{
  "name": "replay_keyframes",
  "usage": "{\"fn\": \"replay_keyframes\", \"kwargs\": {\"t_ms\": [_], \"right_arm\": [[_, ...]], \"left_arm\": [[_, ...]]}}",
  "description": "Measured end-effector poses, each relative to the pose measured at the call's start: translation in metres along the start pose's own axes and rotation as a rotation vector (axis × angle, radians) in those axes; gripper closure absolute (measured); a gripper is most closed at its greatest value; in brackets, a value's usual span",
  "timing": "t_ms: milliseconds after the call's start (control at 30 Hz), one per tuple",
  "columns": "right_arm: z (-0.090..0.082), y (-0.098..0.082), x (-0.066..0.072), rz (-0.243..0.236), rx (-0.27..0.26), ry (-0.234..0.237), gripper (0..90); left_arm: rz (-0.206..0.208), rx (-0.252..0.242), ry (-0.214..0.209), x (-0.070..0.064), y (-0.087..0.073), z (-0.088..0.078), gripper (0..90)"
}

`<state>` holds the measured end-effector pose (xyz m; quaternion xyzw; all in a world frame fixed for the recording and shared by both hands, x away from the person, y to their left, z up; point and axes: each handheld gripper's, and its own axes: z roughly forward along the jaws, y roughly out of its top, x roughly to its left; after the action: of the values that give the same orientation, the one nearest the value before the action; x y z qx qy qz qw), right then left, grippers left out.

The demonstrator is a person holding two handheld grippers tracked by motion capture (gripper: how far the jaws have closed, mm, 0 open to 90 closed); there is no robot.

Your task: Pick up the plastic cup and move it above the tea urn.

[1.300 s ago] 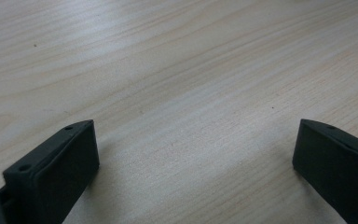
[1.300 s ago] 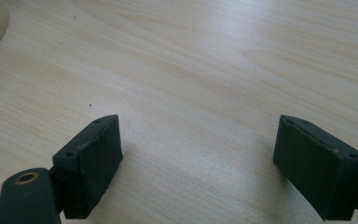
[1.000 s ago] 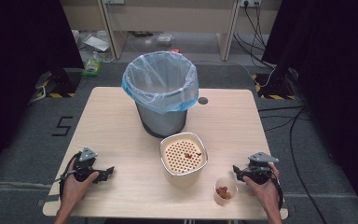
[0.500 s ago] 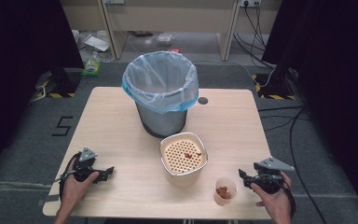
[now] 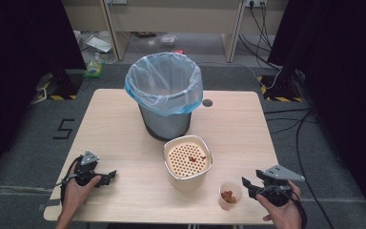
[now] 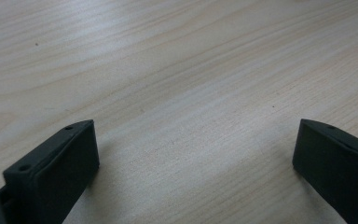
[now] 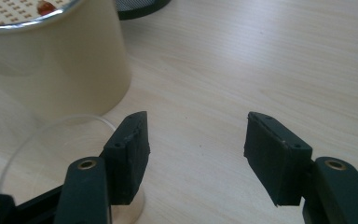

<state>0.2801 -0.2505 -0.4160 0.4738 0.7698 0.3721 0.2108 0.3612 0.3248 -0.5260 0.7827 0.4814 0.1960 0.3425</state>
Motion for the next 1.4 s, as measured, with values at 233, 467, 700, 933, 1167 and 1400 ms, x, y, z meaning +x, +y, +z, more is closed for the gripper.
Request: {"fn": "replay_keyframes", "kwargs": {"t_ms": [233, 467, 700, 933, 1167, 1400], "right_arm": [[0.004, 0.004, 0.014, -0.041, 0.012, 0.045, 43.9], [0.012, 0.003, 0.021, -0.073, 0.038, 0.085, 50.5], [0.019, -0.001, 0.023, -0.089, 0.063, 0.111, 57.3], [0.027, -0.004, 0.026, -0.109, 0.097, 0.132, 60.7], [0.033, -0.008, 0.026, -0.116, 0.129, 0.147, 66.4], [0.039, -0.014, 0.024, -0.122, 0.161, 0.178, 77.2]], "left_arm": [[0.001, 0.000, 0.000, 0.000, 0.000, 0.000, 0.0], [-0.002, -0.001, 0.002, 0.000, 0.000, 0.000, 0.0], [-0.003, -0.001, 0.002, 0.000, 0.000, 0.000, 0.0], [-0.002, -0.001, 0.001, 0.000, 0.000, 0.000, 0.0], [-0.002, -0.001, 0.002, 0.000, 0.000, 0.000, 0.0], [-0.002, -0.001, 0.001, 0.000, 0.000, 0.000, 0.0]]}}
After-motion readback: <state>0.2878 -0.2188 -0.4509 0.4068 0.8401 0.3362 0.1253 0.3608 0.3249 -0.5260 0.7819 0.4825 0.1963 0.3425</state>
